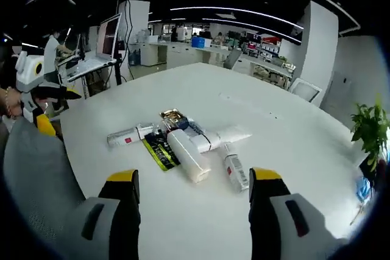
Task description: Arrange the skincare products in the storage area until every visible bottle or jar stands upright without overlapping.
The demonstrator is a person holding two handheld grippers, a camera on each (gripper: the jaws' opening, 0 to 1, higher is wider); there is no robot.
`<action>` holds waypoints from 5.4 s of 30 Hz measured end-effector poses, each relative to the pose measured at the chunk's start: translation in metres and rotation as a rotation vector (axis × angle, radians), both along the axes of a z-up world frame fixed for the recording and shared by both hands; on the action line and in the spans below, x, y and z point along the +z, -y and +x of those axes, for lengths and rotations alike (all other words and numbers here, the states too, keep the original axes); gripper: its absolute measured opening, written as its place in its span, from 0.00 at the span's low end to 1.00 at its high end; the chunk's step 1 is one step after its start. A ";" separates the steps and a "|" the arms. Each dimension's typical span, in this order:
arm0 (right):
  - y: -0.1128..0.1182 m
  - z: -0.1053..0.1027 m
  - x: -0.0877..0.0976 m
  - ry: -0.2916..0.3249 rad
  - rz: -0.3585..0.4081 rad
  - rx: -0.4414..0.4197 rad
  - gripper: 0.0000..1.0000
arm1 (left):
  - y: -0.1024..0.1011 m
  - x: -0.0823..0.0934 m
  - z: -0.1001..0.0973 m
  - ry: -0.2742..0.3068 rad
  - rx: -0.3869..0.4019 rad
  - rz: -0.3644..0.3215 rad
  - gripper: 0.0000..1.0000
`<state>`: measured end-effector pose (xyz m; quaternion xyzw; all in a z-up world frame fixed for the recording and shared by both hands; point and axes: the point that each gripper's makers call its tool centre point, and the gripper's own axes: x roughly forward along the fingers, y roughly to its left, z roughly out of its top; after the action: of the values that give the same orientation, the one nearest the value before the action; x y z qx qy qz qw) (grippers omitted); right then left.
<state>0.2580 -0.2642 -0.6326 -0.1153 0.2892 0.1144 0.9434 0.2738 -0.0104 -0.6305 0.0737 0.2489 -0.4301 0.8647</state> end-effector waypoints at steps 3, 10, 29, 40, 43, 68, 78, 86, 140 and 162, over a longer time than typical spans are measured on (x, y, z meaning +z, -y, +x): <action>-0.003 0.017 -0.002 -0.012 -0.022 0.060 0.66 | 0.003 0.000 -0.001 0.001 -0.014 0.007 0.93; -0.010 0.044 -0.020 -0.099 -0.040 0.160 0.56 | 0.003 -0.002 0.002 -0.008 -0.012 0.010 0.94; -0.040 0.096 -0.064 -0.320 -0.092 0.394 0.38 | -0.001 -0.008 0.009 -0.029 0.021 0.011 0.94; -0.046 0.104 -0.088 -0.445 -0.153 0.449 0.28 | -0.003 -0.009 0.012 -0.034 0.035 0.012 0.94; -0.046 0.107 -0.095 -0.472 -0.182 0.463 0.26 | -0.005 -0.010 0.014 -0.039 0.045 0.010 0.94; -0.047 0.107 -0.116 -0.587 -0.254 0.470 0.28 | -0.001 -0.012 0.013 -0.044 0.016 0.032 0.94; -0.050 0.100 -0.108 -0.474 -0.219 0.461 0.27 | 0.018 0.006 0.015 -0.005 -0.028 0.013 0.94; -0.052 0.085 -0.078 -0.359 -0.052 0.388 0.27 | 0.033 0.021 0.008 -0.001 -0.088 -0.030 0.92; -0.058 -0.074 0.082 0.138 0.875 0.407 0.27 | 0.236 0.097 -0.097 -0.406 -0.777 -0.391 0.28; 0.028 -0.048 -0.019 0.056 0.258 0.445 0.28 | 0.314 0.018 -0.081 -0.017 -0.741 0.002 0.28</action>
<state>0.2102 -0.2925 -0.6517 -0.0578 0.2136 0.3517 0.9096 0.1932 -0.3239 -0.6127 0.1558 0.2130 -0.7144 0.6481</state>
